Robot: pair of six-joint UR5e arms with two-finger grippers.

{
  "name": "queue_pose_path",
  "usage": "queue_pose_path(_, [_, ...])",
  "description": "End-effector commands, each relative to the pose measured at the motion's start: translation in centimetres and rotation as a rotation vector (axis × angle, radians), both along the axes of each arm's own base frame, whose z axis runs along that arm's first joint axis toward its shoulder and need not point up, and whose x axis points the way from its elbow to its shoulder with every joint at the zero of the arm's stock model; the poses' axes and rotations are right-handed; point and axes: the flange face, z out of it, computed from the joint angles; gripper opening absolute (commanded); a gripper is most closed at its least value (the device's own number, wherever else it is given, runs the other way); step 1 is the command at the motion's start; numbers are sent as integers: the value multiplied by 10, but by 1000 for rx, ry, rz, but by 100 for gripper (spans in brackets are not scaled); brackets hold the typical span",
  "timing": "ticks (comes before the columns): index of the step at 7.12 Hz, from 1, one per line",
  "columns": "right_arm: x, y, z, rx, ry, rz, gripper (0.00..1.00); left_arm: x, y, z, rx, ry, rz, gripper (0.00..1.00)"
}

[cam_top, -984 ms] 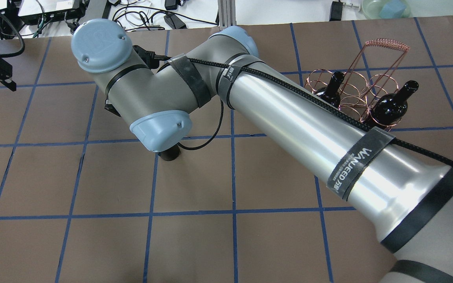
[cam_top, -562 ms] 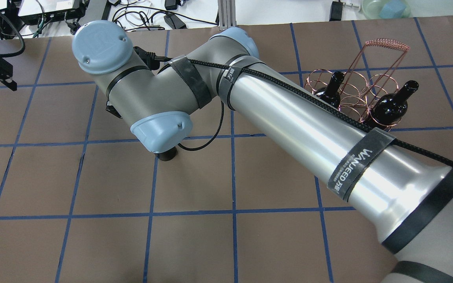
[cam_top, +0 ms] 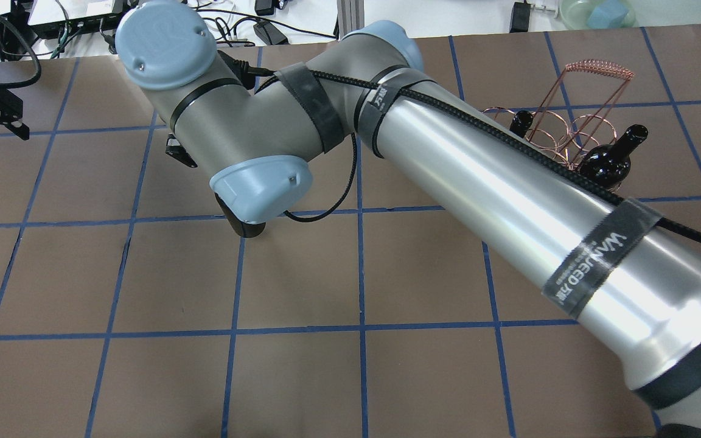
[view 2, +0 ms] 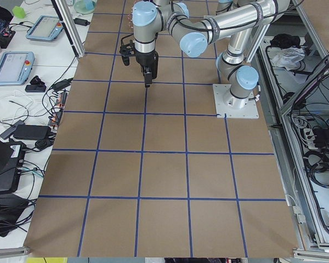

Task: Place wine into wine basket
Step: 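Carry the bottle with the right gripper over the copper wine rack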

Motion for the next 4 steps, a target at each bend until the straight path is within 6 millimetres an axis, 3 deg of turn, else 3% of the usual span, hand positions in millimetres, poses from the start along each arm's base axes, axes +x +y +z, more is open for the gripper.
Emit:
queue_pose_path(1, [-54, 6, 52, 26, 53, 58, 0, -11, 7, 12, -11, -7, -12, 100])
queue_pose_path(2, [-104, -4, 76, 36, 89, 98, 0, -35, 7, 18, -22, -8, -36, 100])
queue_pose_path(4, [-199, 19, 124, 90, 159, 172, 0, -111, 1, 24, -46, -6, -49, 100])
